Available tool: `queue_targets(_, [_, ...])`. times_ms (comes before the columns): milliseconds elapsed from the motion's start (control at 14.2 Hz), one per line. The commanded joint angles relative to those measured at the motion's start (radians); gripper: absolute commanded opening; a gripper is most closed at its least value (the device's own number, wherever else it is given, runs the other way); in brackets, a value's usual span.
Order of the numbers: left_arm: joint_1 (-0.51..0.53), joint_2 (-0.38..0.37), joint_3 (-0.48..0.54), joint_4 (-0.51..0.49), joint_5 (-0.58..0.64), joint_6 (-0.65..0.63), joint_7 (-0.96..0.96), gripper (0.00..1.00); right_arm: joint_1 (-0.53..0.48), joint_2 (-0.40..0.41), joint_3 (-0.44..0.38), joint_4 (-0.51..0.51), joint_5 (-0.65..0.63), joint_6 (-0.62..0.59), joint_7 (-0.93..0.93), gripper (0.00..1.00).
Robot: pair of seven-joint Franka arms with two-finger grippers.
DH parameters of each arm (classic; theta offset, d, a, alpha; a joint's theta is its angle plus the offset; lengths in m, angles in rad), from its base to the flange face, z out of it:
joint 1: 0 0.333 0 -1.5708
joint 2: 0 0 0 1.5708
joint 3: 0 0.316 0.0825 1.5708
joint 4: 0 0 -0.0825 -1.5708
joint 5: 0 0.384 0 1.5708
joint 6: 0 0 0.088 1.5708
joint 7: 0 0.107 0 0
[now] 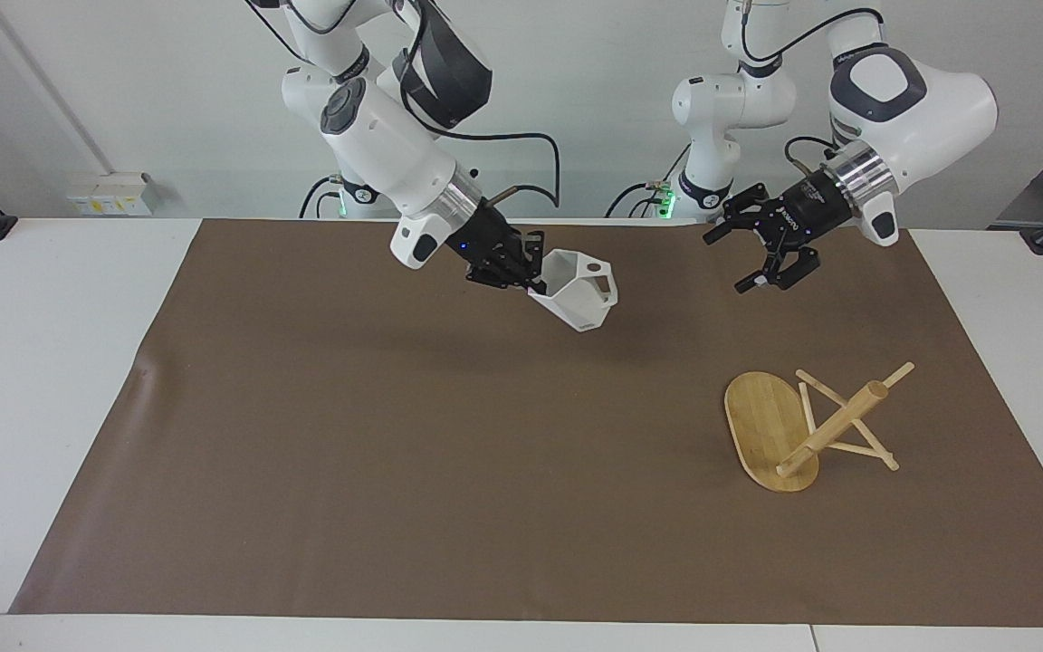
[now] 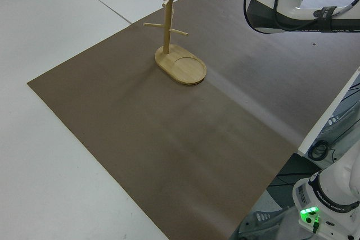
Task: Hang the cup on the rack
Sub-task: 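Lift the cup with the right gripper while the left gripper approaches, then close the left gripper on the cup held by the right gripper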
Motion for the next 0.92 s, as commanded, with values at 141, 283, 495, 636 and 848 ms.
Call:
queue_targets(141, [-0.107, 0.076, 0.005, 0.001, -0.03, 0.09, 0.048, 1.0, -0.015, 0.003, 0.096, 0.011, 0.091, 0.082, 0.052, 0.0])
queue_targets(283, [-0.107, 0.076, 0.005, 0.001, -0.03, 0.082, 0.048, 1.0, -0.005, 0.003, 0.121, 0.008, 0.094, 0.125, 0.055, 0.0])
queue_targets(495, [-0.087, 0.076, 0.006, 0.023, -0.036, 0.019, 0.048, 1.0, 0.002, 0.004, 0.135, 0.008, 0.094, 0.148, 0.078, 0.0])
queue_targets(636, [-0.063, 0.077, 0.006, 0.044, -0.036, -0.062, 0.051, 1.0, 0.002, 0.004, 0.138, 0.008, 0.094, 0.148, 0.08, 0.0])
queue_targets(848, [-0.034, 0.076, 0.009, 0.055, -0.036, -0.122, 0.054, 1.0, 0.004, 0.004, 0.138, 0.011, 0.095, 0.148, 0.08, 0.0])
